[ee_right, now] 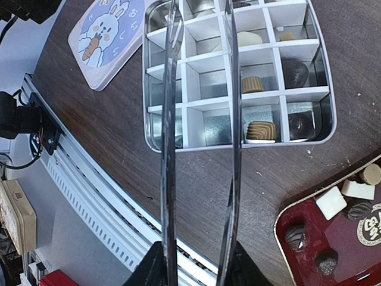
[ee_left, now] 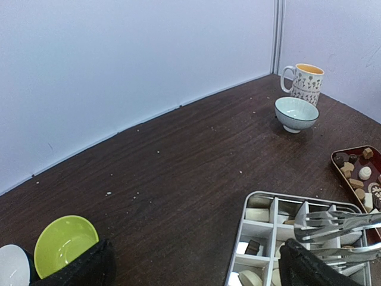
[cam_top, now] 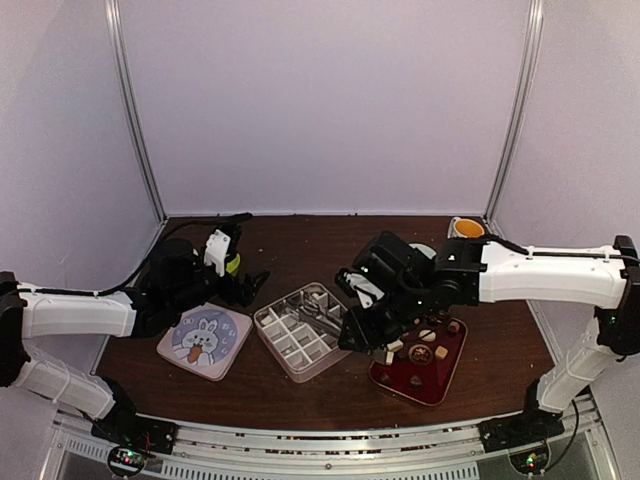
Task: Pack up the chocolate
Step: Place the fake chocolate in the empty pocket of the box, then pick up the fake chocolate from the plate.
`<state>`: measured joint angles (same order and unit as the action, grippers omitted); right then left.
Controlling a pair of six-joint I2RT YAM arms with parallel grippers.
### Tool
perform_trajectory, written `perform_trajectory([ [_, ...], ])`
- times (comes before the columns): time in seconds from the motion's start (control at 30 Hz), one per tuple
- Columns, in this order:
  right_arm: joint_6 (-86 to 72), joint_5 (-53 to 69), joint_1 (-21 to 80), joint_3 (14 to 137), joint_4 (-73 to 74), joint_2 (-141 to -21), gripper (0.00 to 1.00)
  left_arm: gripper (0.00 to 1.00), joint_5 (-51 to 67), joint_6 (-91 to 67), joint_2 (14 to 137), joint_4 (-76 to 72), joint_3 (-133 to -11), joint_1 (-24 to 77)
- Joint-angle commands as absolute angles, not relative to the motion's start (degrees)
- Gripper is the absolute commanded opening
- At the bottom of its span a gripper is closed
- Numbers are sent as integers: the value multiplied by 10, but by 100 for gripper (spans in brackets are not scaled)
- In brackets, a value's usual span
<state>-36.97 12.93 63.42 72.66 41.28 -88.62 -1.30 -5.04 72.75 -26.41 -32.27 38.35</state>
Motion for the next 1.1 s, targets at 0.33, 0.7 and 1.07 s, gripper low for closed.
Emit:
perform_trajectory([
  [0.33, -386, 59, 636, 719, 522, -760, 31, 98, -16, -43, 734, -274, -336, 386],
  [0.7, -458, 67, 624, 594, 612, -610, 32, 98, -14, -46, 735, -275, -337, 386],
  [1.07, -525, 104, 617, 510, 653, -518, 33, 98, -11, -46, 735, -275, -337, 386],
])
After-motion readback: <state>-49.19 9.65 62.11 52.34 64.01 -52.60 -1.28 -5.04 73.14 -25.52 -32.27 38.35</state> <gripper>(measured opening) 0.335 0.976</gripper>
